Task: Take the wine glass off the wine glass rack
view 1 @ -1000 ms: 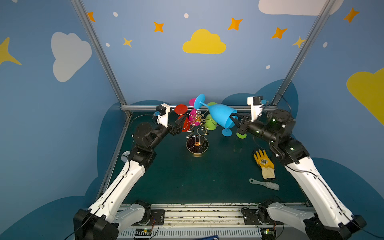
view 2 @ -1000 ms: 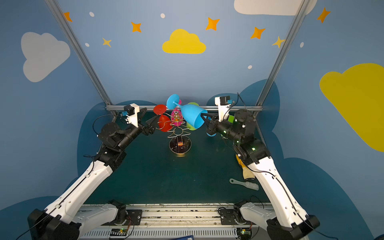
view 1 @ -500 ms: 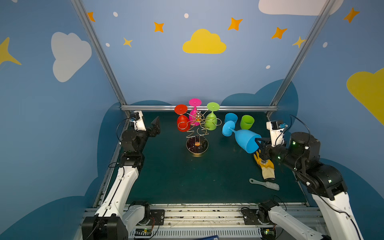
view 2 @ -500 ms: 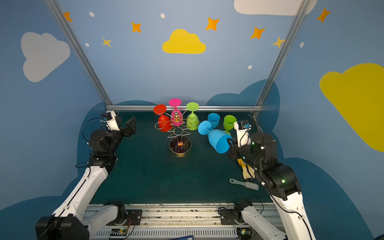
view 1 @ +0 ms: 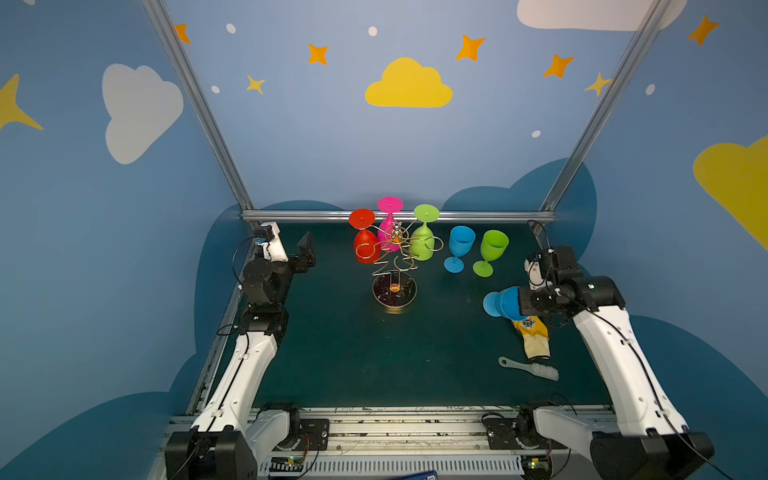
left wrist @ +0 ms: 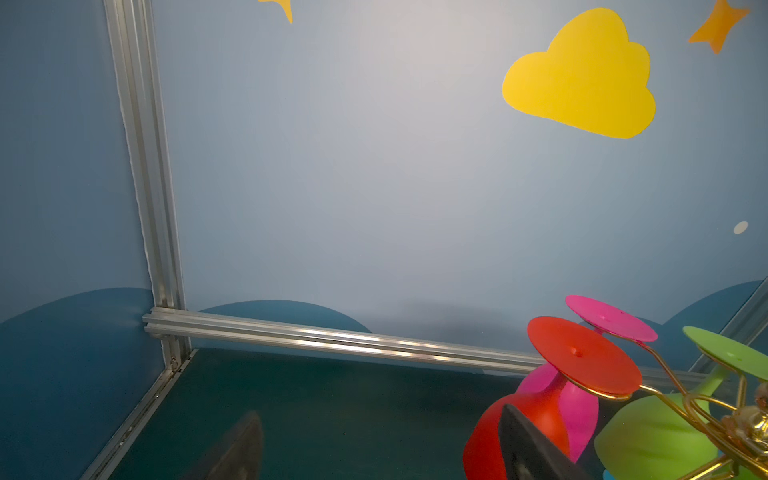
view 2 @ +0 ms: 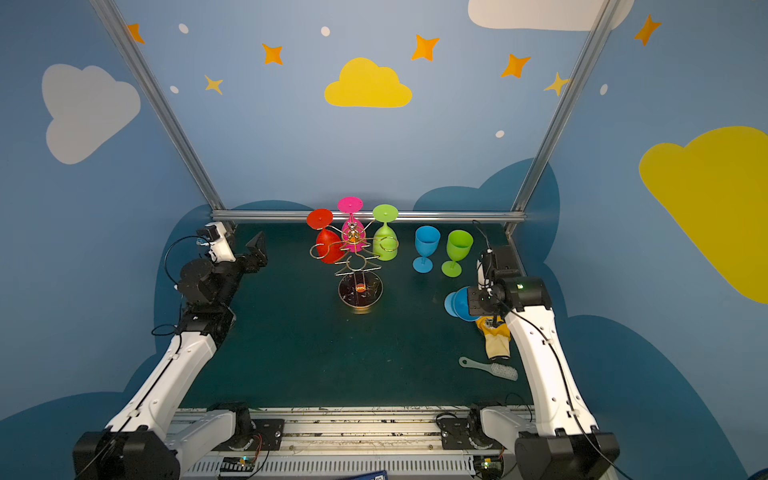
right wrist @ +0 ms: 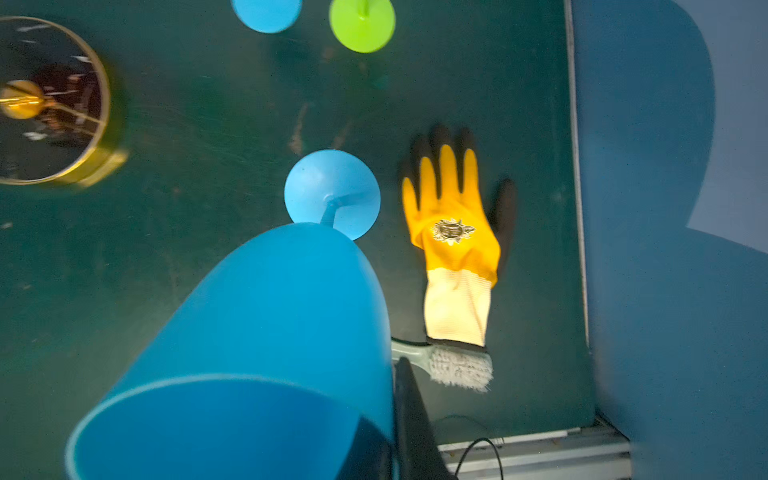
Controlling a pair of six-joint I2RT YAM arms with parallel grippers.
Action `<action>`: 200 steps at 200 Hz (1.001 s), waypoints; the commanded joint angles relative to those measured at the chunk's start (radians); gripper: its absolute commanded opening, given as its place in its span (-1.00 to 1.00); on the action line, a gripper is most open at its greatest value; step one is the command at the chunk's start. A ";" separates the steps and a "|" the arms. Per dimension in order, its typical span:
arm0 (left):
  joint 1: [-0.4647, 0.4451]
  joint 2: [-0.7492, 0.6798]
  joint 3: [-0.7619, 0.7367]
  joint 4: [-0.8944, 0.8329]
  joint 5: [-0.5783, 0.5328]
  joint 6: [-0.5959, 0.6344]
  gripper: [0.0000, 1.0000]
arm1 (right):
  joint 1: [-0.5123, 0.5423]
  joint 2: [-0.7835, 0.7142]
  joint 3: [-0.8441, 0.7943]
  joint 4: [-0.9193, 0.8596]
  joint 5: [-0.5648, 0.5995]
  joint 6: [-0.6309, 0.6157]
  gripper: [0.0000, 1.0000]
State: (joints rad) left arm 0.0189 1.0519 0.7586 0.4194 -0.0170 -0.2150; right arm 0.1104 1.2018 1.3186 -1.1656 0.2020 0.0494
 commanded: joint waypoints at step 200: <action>-0.019 -0.025 -0.007 0.007 -0.045 0.050 0.75 | -0.221 0.780 0.718 -0.008 0.027 -0.008 -1.00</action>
State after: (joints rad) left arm 0.0017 1.0275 0.7570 0.4179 -0.0608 -0.1715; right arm -0.1055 1.9156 1.9347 -1.1168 0.2455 0.0433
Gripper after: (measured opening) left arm 0.876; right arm 0.050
